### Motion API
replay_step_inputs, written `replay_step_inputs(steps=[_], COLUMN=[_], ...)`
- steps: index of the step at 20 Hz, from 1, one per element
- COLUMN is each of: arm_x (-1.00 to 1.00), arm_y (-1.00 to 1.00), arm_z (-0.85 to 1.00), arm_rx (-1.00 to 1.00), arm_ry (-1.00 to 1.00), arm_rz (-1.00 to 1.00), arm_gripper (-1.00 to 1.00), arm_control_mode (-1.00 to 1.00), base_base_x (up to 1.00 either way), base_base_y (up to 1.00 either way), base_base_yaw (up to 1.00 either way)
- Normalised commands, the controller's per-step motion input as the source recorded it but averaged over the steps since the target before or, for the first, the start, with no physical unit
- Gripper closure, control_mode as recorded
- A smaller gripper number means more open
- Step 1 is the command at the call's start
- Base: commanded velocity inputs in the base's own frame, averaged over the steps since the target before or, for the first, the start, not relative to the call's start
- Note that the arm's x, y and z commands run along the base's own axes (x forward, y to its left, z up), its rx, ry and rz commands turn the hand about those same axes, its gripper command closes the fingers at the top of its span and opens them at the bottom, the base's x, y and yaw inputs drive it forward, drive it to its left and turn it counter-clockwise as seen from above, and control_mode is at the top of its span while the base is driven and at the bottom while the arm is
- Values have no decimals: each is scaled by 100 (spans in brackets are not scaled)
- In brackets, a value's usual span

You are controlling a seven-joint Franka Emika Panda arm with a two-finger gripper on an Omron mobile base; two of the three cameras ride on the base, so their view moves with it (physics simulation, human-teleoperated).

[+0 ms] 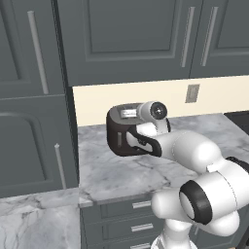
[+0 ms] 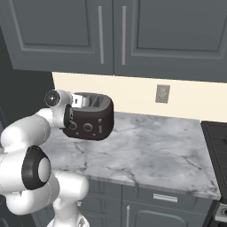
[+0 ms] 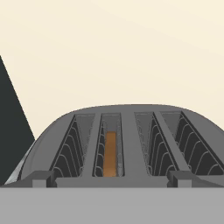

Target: Start the toaster. Once the lever pops up, take the bread to the plate on the dining counter.

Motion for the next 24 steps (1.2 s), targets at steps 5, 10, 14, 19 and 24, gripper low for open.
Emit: replay_step_inputs(steps=[5,10,14,19,24], arm_x=[0,0,0,0,0], arm_y=[0,0,0,0,0], arm_z=[0,0,0,0,0], arm_rx=[0,0,0,0,0], arm_ry=[0,0,0,0,0], arm_rz=[0,0,0,0,0], arm_gripper=[-100,-100,-100,-100,-100], arm_control_mode=[-100,-100,-100,-100,-100], base_base_x=[0,0,0,0,0], base_base_y=[0,0,0,0,0], base_base_yaw=[0,0,0,0,0])
